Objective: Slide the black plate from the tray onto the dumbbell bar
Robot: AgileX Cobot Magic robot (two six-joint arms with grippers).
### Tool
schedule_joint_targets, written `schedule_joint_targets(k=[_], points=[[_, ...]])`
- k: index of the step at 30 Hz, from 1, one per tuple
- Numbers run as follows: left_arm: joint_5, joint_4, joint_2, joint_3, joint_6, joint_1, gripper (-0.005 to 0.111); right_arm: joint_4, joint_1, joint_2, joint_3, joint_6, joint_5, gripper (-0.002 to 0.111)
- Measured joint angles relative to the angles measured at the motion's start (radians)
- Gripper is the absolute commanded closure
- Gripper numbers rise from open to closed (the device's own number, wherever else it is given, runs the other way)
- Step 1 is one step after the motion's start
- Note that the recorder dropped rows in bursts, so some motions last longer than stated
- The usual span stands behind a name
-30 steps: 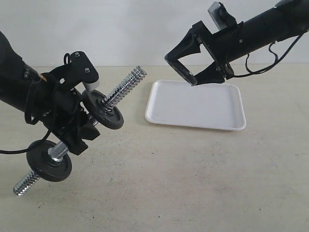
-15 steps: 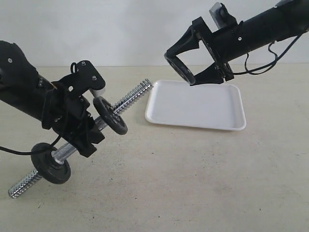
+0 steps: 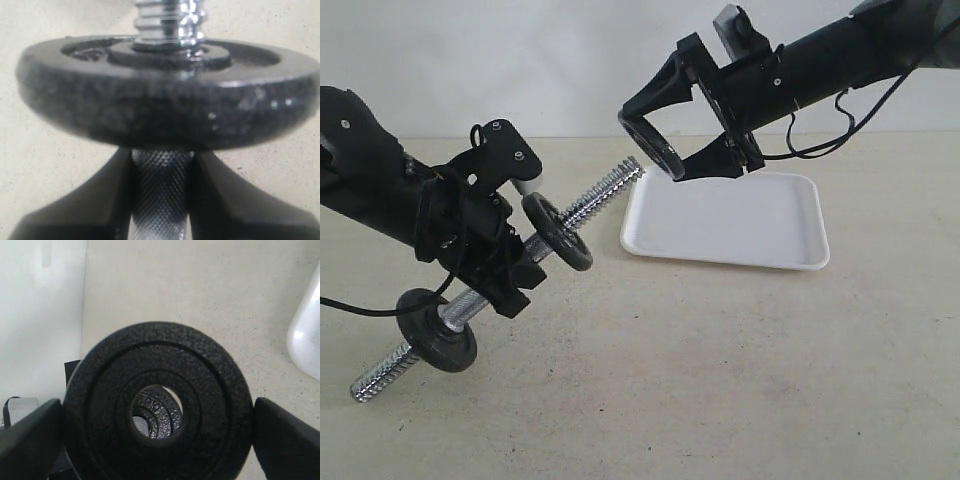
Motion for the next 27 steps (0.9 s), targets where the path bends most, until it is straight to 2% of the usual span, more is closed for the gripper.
schedule_joint_targets(k=[16, 27], points=[[-0.062, -0.016, 0.001, 0.0, 0.0, 0.0, 0.102, 0.002, 0.024, 0.0, 0.0, 0.008, -0.002, 0.108], [-0.087, -0.025, 0.072, 0.0, 0.014, 0.0, 0.102, 0.002, 0.024, 0.0, 0.0, 0.011, -0.002, 0.108]])
